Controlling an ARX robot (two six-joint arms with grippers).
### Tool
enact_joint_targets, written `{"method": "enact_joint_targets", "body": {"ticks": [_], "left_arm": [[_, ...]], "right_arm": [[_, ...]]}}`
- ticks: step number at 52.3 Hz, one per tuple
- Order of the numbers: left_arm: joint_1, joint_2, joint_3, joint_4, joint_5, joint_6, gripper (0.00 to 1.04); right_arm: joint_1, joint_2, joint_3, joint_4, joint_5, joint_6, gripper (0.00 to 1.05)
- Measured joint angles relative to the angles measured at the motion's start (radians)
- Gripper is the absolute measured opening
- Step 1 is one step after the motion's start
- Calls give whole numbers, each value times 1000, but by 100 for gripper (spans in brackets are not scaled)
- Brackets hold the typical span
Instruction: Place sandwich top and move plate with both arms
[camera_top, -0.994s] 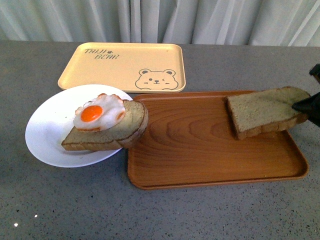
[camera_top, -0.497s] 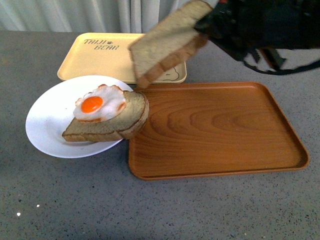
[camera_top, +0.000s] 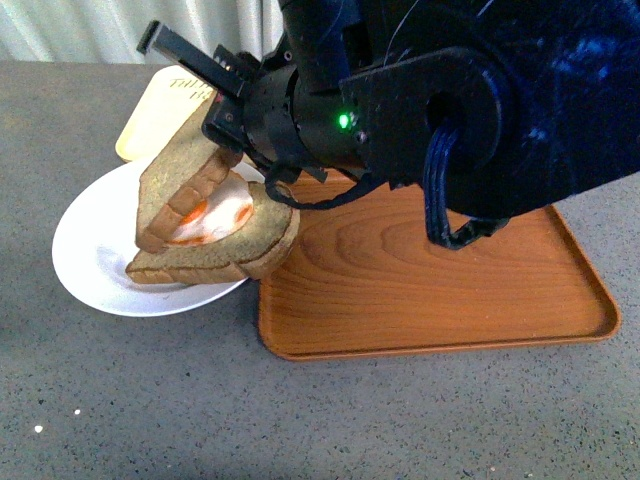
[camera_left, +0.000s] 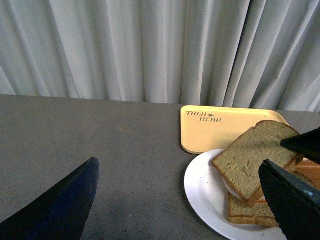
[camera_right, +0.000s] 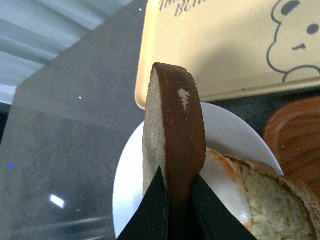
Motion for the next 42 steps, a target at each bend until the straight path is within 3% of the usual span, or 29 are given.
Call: {"method": "enact_joint_targets", "body": {"ticks": [13,28,37,42], "left_arm": [[0,0,0,0,0,0,96],[0,0,0,0,0,0,96],[0,0,0,0,0,0,96],[0,0,0,0,0,0,96]], "right_arm": [[18,12,-42,-9,8,-28,6],[3,-77,-153,18,19,-47,49],[-43,-248,-270,45,75,-108,86],[-76,-331,-333,46,114,-161,97]]}}
